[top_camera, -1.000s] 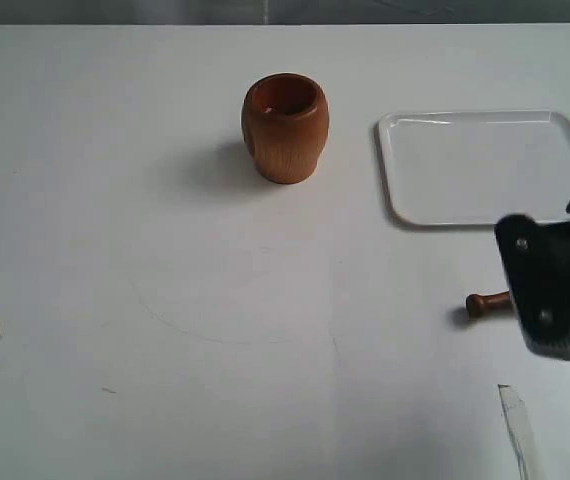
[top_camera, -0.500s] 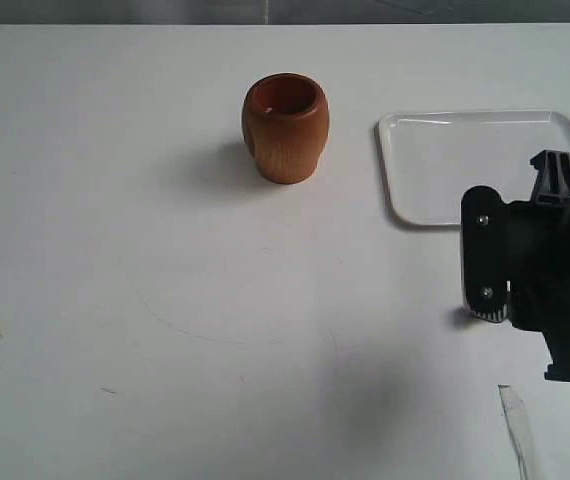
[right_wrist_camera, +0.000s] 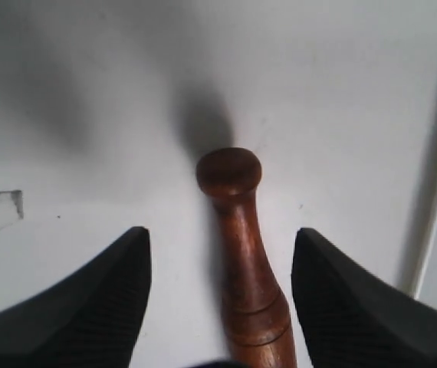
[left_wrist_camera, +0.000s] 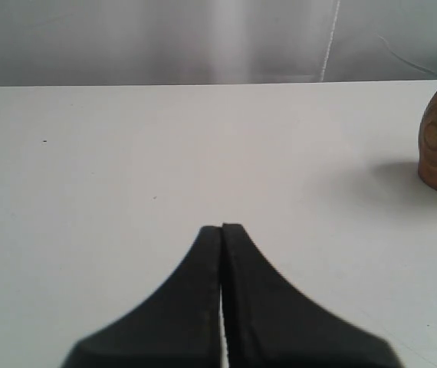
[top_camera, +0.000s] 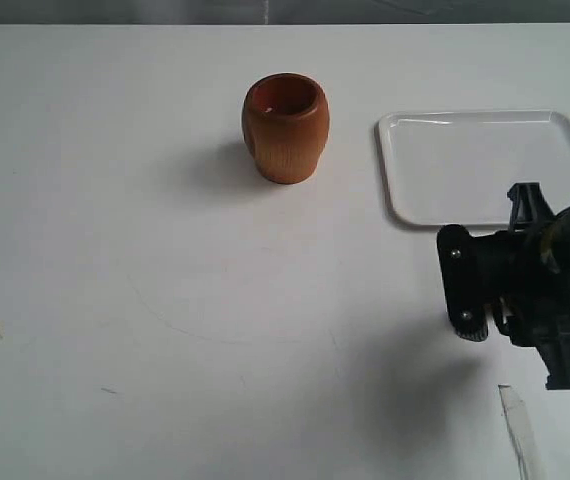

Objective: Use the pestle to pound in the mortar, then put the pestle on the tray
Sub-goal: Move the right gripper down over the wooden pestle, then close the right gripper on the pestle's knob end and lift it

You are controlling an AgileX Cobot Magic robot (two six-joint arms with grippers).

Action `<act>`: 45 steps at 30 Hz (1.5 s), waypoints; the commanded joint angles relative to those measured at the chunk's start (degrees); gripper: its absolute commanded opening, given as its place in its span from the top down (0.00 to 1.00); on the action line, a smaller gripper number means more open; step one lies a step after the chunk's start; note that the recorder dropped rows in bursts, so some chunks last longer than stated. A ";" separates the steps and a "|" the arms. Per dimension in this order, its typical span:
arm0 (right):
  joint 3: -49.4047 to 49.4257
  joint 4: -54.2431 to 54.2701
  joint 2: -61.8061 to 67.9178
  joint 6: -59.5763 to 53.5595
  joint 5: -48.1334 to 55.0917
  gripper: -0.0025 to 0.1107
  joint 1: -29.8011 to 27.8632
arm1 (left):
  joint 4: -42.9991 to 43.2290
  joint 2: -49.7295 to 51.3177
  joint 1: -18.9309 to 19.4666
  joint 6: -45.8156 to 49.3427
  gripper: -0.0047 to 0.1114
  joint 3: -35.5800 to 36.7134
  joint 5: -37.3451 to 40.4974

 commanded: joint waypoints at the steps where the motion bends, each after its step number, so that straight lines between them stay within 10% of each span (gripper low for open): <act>1: 0.36 -3.02 3.21 1.17 -2.05 0.52 -0.02 | -0.42 -0.07 -0.44 -0.47 0.96 0.03 -0.17; 33: 0.36 -9.25 9.64 7.53 -14.73 0.85 -4.59 | -0.42 -0.07 -0.44 -0.47 0.96 0.03 -0.17; 45: 0.06 -7.02 10.89 11.94 -19.21 0.53 -4.59 | -0.42 -0.07 -0.44 -0.47 0.96 0.03 -0.17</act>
